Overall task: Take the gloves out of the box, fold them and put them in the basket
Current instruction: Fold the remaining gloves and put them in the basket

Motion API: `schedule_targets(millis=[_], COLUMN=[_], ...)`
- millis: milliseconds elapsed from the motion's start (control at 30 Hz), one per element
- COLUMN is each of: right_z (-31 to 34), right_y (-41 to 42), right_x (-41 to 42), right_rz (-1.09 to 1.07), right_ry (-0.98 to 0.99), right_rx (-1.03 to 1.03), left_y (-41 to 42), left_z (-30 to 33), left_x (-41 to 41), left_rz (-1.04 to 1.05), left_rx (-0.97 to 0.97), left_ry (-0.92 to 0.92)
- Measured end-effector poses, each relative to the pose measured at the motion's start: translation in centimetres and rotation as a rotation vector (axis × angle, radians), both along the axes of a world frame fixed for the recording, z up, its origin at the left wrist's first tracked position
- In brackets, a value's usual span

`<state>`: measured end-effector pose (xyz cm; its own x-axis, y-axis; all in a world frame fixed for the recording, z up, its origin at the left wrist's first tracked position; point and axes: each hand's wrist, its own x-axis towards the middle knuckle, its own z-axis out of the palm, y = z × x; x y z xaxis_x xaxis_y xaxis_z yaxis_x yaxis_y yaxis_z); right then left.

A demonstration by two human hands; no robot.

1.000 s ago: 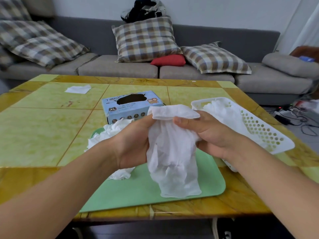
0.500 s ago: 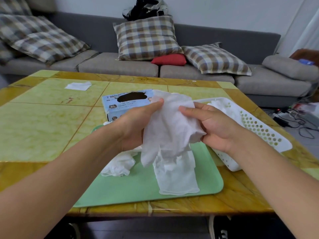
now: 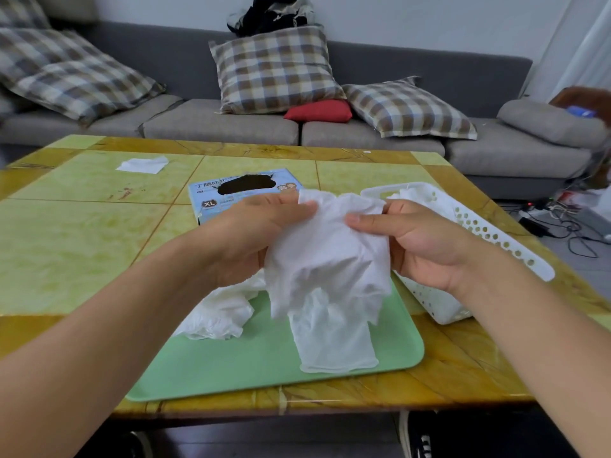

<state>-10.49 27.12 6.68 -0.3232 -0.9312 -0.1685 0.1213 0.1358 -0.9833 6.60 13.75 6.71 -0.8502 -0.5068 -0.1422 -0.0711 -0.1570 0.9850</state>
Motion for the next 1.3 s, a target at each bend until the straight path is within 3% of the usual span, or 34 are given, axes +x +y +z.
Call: schedule_targets(millis=[167, 267, 367, 433, 500, 567, 633, 767, 1067, 1300], right_z=[-2.2, -3.1, -0.1, 3.3, 4.4, 2.6, -1.1, -6.8, -6.1, -6.3], right_y=[-1.2, -2.4, -2.8, -2.3, -1.8, -1.6, -1.4, -0.6, 1.3, 3.0], right_x=[-1.0, -1.1, -1.1, -1.0, -0.9, -1.2, -1.6, -1.8, -1.4, -0.5], right_rz=[-0.012, -0.064, -0.138, -0.163, -0.184, -0.206, -0.164, -0.011, 0.135, 0.35], right_ry=[-0.023, 0.072, 0.235, 0.45, 0.674, 0.737, 0.686, 0.946, 1.093, 1.236], right_rx=[0.204, 0.226, -0.204, -0.554, -0.694, -0.594, -0.344, 0.039, 0.036, 0.145], left_y=[-0.6, -1.0, -2.0, -2.1, -2.3, -2.6, -3.2, -3.2, -1.7, 0.7], left_z=[-3.2, -4.2, -1.2, 1.9, 3.0, 1.6, -1.6, -8.0, -8.3, -8.5], left_x=[-1.3, -2.2, -2.5, -2.0, -1.4, -1.1, -1.3, -1.2, -0.4, 2.4], left_rz=[0.021, 0.071, 0.123, 0.093, 0.094, 0.151, 0.148, -0.126, -0.2, -0.388], left_rx=[0.131, -0.011, -0.334, -0.524, -0.751, -0.916, -0.981, -1.05, -1.284, -1.373], left_ry=[-0.231, -0.231, 0.066, 0.289, 0.383, 0.29, 0.091, -0.091, 0.003, -0.098])
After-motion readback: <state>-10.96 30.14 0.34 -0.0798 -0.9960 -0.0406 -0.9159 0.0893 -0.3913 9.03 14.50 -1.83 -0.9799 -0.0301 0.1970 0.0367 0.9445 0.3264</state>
